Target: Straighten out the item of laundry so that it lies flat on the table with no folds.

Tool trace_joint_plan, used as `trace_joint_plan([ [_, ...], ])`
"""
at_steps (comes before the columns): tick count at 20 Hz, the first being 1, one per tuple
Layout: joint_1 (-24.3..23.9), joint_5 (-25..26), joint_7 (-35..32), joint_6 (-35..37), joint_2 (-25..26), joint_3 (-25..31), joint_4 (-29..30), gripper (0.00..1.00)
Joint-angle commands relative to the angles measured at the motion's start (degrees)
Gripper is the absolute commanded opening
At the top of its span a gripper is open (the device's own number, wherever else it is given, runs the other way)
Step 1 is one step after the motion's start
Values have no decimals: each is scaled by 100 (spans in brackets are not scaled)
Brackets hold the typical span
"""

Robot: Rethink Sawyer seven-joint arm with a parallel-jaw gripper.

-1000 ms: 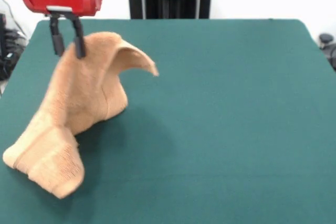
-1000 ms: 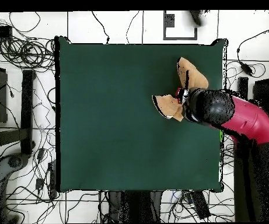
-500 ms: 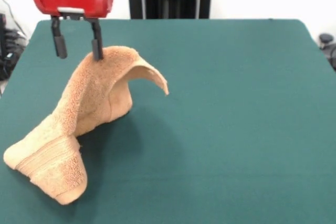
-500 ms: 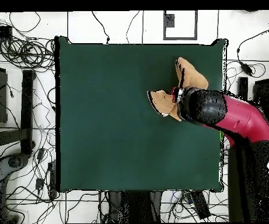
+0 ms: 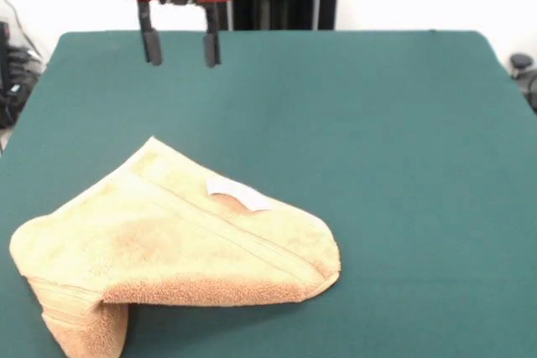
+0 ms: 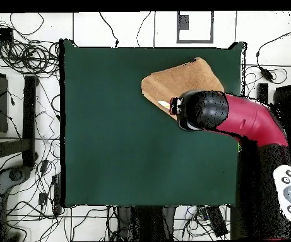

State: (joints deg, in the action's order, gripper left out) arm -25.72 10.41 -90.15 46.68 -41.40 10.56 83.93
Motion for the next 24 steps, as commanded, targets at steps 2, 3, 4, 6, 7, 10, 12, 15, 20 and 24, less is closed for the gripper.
trace_joint_plan([
  [2,171,72,-327,586,180,93,46,100],
  [3,166,82,-331,523,200,104,54,100],
  [4,146,85,-336,412,222,123,83,100],
  [6,86,75,-329,125,276,189,163,100],
  [7,77,99,-371,-82,313,195,203,100],
  [10,34,269,-391,-1001,912,322,109,100],
  [12,82,342,-474,-1379,1148,321,46,100],
  [15,161,362,-567,-1571,1284,276,13,100],
  [20,308,267,-717,-1647,1317,160,141,100],
  [24,450,296,-857,-1841,1366,-24,190,100],
])
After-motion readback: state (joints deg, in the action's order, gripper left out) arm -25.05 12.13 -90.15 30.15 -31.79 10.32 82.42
